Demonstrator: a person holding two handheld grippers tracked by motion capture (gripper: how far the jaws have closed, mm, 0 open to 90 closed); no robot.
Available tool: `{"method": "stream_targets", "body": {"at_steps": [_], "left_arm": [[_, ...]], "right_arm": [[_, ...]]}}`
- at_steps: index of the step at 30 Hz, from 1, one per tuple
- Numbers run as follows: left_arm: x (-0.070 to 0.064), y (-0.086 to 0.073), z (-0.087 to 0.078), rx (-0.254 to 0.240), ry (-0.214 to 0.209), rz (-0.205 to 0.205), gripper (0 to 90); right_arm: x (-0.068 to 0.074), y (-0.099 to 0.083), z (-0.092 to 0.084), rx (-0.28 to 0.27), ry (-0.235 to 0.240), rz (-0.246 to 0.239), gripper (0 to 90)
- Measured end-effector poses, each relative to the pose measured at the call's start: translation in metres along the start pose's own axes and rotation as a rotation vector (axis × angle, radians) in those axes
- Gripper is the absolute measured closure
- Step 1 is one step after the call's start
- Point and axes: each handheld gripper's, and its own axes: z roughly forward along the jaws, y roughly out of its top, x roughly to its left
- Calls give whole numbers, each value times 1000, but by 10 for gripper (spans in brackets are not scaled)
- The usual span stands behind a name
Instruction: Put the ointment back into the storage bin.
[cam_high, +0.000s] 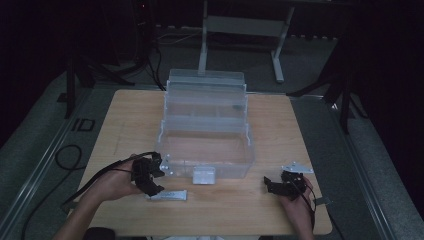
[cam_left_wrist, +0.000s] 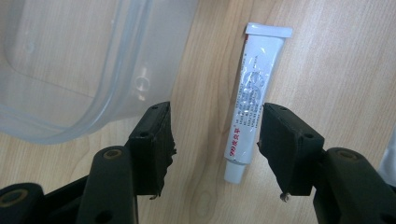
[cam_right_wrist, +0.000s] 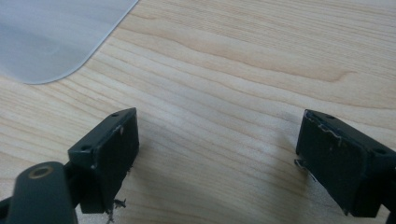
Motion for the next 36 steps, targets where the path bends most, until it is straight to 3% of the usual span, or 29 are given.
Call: {"method": "stream_targets", "body": {"at_steps": [29,36], "left_arm": [[-10,12,23,129,-58,106,510],[-11,16,31,163,-89,135,527]], "right_arm": [[0,0,0,0,0,-1,130],[0,0,0,0,1,0,130]]}}
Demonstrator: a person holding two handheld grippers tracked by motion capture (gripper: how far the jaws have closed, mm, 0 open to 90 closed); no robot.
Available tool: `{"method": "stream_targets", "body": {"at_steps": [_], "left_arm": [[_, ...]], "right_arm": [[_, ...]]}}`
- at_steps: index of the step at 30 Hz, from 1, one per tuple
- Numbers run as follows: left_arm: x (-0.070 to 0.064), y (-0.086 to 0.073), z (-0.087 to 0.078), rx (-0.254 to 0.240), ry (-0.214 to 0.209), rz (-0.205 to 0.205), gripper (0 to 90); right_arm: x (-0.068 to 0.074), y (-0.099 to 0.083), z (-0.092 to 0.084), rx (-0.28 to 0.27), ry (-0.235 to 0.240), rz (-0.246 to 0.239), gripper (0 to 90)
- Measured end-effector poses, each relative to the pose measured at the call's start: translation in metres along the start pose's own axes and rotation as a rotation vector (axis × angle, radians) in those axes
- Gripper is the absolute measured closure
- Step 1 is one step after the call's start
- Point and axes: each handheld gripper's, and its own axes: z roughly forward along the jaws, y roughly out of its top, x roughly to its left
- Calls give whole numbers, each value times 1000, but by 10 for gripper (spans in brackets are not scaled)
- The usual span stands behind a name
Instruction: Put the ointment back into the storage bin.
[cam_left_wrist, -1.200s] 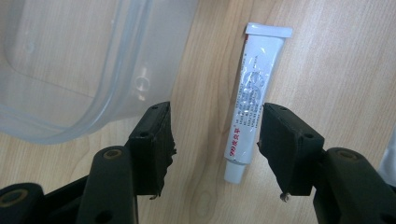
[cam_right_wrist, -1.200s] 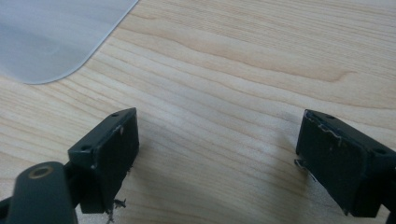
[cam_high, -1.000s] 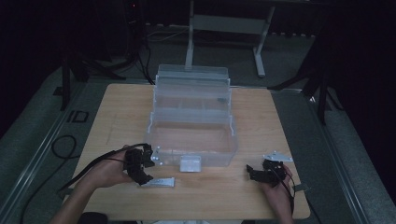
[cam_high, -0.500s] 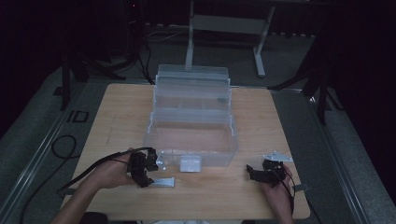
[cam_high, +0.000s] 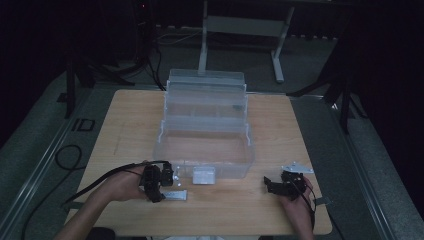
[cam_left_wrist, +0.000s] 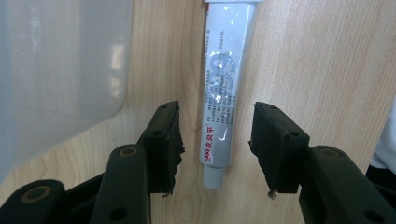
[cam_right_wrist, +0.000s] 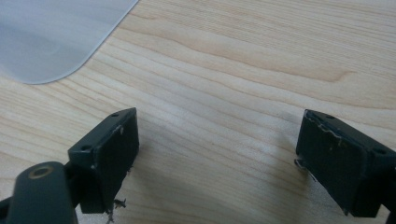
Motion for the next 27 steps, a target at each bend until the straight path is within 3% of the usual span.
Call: {"method": "stream_targets", "body": {"at_steps": [8,15,27], "left_arm": [[-2,7,10,54,-12,29,558],[-1,10,15,58,-27,31,583],[0,14,25,105,-48,43,638]], "right_arm": [[0,0,0,0,-1,-1,130],[0,0,0,0,0,-1,130],[0,0,0,0,2,-1,130]]}}
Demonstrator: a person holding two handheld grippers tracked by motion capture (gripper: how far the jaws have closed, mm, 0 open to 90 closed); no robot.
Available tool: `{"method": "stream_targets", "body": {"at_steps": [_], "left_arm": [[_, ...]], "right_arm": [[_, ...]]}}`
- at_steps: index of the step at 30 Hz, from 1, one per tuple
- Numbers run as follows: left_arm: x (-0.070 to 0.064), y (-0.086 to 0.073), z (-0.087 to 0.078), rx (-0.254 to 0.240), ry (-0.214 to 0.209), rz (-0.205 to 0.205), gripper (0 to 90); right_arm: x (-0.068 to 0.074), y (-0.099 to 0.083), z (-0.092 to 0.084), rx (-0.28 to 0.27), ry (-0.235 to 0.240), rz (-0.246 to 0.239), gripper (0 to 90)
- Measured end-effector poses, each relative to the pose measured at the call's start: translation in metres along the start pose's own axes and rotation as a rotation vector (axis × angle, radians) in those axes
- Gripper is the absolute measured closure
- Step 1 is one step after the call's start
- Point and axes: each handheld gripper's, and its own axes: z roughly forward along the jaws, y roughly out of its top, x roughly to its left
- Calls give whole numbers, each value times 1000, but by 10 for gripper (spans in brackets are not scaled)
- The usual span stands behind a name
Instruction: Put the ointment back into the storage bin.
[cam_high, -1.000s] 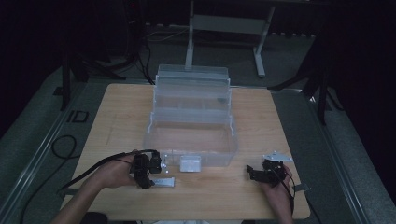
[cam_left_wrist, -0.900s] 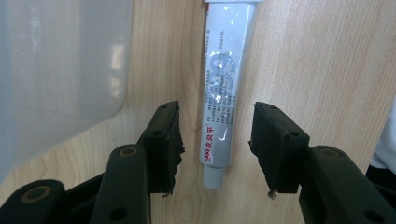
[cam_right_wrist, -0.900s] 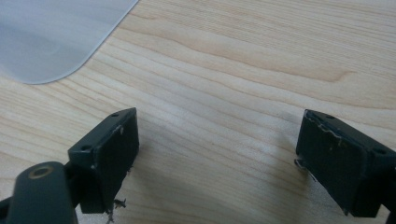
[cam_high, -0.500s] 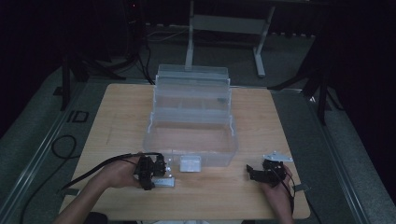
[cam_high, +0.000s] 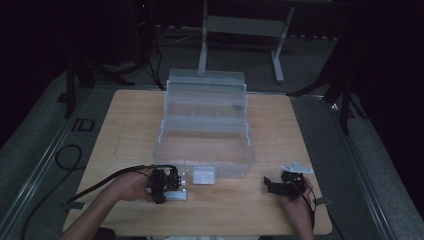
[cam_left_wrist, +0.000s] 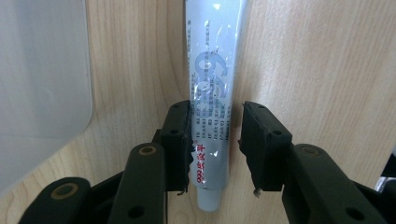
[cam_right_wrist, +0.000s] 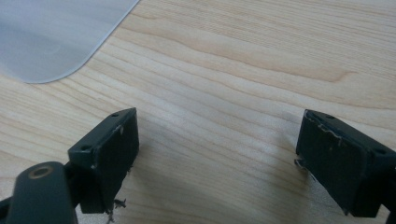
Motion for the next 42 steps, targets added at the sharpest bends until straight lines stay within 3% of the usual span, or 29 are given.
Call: {"method": "stream_targets", "body": {"at_steps": [25,42], "left_arm": [[7,4,9,21,-46,2,677],[-1,1,5,8,-30,53,708]], "right_arm": [[0,0,0,0,0,0,130],[0,0,0,0,3,-4,129]]}}
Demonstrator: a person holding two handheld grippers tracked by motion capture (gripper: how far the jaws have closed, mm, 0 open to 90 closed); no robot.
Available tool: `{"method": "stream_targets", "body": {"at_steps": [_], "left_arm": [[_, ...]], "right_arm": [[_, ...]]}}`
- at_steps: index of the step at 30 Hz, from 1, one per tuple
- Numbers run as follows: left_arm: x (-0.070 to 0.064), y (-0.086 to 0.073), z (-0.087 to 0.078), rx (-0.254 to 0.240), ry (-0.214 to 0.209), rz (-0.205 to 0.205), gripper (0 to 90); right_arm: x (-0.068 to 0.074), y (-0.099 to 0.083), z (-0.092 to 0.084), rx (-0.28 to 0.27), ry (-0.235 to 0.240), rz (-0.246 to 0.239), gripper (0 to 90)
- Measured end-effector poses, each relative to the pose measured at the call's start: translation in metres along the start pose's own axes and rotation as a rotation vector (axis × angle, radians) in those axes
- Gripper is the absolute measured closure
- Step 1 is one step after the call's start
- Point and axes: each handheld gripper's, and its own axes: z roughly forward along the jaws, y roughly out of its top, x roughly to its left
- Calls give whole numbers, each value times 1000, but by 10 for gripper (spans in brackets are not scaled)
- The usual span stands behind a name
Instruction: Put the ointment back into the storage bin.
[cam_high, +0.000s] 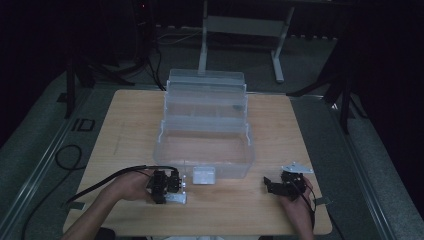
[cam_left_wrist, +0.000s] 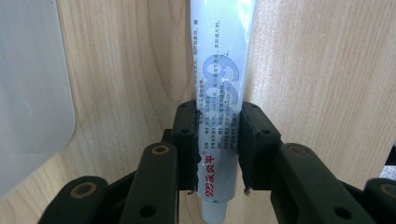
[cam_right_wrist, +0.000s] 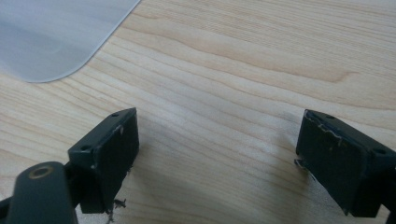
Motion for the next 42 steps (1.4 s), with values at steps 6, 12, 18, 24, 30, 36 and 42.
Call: {"method": "stream_targets", "body": {"at_steps": [6,12,18,24,30,36,42], "left_arm": [[-1,-5,-9,-18,6,-4,708],[-2,-14,-19,-30,19,-18,708],[-3,-23,-30,-38,32,-32,708],[-4,-30,-39,-37,50,-32,708],[-3,-35,-48,-40,67,-42,707],[-5,-39,-56,-43,72,-42,707],[-6,-44,-65,-44,82,-46,707]], "right_arm": [[0,0,0,1,0,1,130],[0,0,0,0,0,0,130],[0,0,0,0,0,0,130],[0,0,0,0,0,0,130],[0,0,0,0,0,1,130],[0,0,0,0,0,0,130],[0,0,0,0,0,1,130]]}}
